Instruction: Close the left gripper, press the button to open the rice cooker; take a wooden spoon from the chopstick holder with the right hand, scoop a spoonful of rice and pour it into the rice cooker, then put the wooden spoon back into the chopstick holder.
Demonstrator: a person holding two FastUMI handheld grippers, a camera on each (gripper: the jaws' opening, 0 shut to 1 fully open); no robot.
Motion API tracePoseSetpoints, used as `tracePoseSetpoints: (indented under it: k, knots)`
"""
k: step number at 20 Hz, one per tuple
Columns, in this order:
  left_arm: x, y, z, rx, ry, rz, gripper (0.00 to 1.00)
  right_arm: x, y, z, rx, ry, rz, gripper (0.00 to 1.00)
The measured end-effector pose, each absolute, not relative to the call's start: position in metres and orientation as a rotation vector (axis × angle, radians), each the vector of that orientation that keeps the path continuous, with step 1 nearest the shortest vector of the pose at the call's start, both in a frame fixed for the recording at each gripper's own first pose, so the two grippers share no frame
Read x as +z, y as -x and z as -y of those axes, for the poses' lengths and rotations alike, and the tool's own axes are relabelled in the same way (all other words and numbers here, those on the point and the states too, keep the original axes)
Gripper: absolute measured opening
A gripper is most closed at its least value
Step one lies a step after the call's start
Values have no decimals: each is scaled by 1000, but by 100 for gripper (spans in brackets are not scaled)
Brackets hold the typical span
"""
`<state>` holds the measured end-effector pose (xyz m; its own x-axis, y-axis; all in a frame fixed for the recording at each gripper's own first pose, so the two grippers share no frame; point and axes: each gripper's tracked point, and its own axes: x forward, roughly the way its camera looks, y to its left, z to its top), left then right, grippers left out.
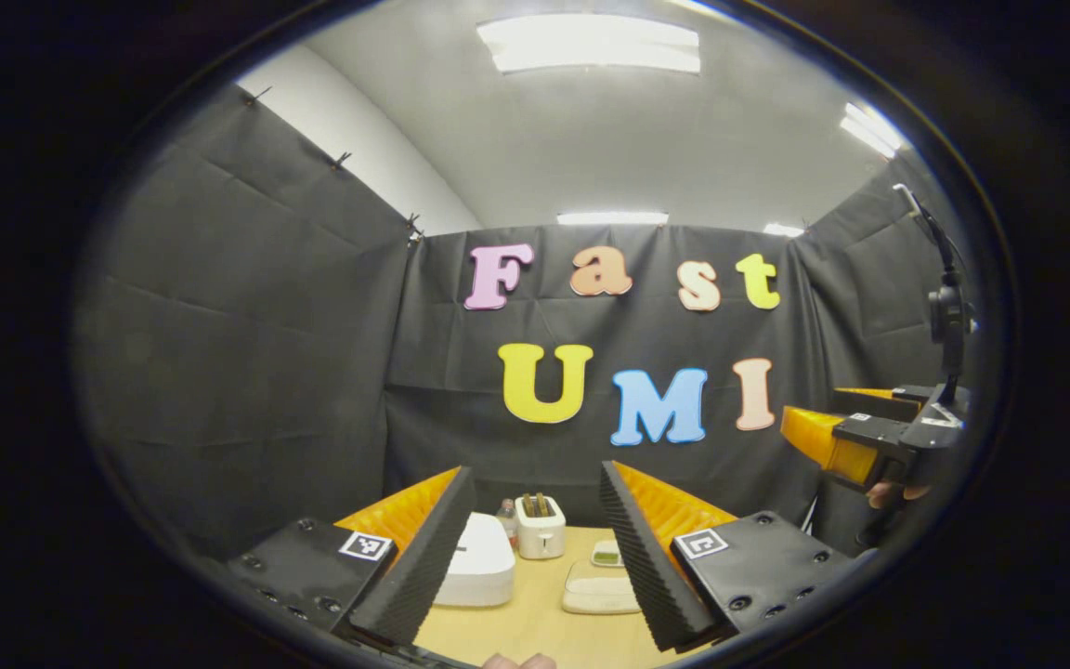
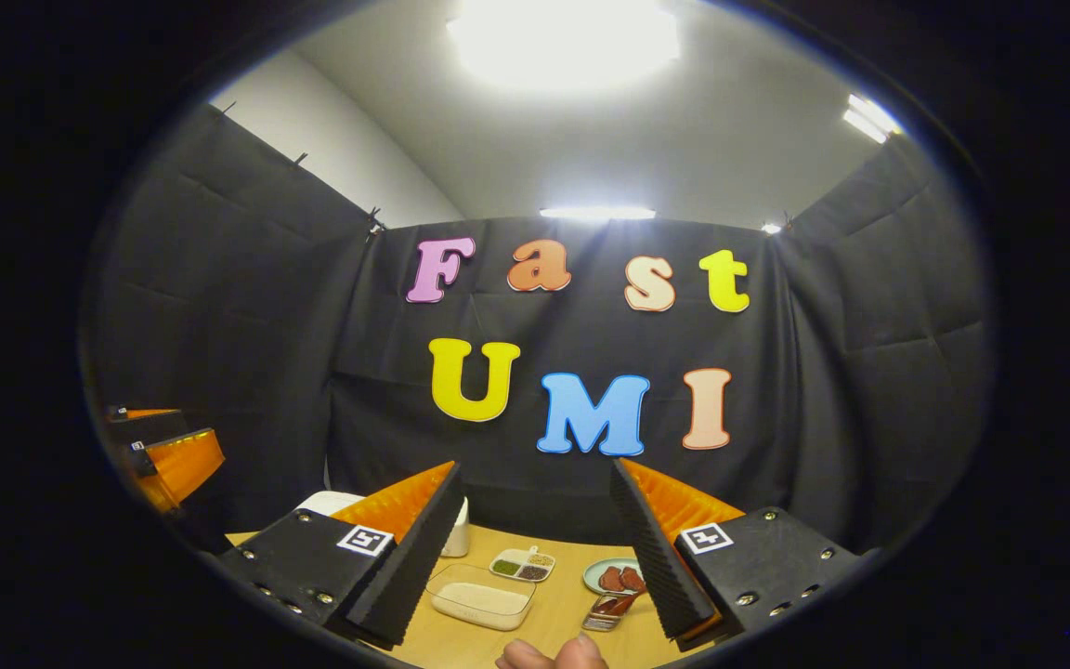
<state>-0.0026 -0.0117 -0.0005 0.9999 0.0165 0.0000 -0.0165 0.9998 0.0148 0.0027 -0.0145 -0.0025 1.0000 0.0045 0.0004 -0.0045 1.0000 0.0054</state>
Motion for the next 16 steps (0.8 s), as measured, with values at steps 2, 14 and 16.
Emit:
tracePoseSetpoints:
  k: [2, 14, 16]
  knots:
    - [-3, 0, 14, 17, -12, -10, 94, -6, 2, 19, 2, 4, -6, 97]
    - [-6, -9, 67, -9, -61, -36, 93, -19, 3, 83, -45, -25, -22, 97]
    - [-5, -11, 76, -10, -64, -38, 94, -23, 2, 89, -36, -39, -27, 97]
